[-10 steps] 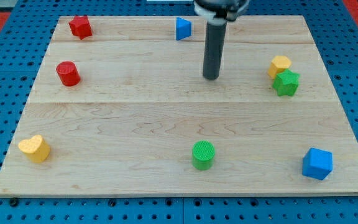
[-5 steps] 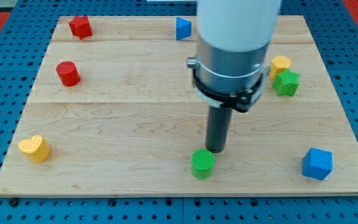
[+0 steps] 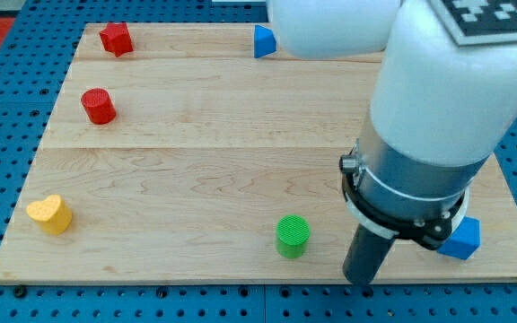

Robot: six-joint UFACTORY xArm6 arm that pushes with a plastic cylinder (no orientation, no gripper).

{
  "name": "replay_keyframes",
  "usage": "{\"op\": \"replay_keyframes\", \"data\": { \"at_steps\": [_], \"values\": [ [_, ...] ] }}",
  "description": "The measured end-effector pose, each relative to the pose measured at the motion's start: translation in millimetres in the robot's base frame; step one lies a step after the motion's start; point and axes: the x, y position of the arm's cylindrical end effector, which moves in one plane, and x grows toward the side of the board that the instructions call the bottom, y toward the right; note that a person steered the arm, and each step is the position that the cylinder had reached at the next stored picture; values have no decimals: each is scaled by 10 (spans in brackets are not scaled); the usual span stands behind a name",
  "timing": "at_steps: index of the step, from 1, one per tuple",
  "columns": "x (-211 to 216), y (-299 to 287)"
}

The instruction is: Adjust the green circle and blue cube horizontal in line

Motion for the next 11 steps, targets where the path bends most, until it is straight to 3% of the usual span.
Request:
{"op": "replay_keyframes", "data": {
  "at_steps": [2, 4, 6, 7, 9, 11],
  "values": [
    [-2, -494],
    [-2, -618],
    [-486, -618],
    [-335, -432],
    [-26, 1246],
    [-34, 1241]
  ]
}}
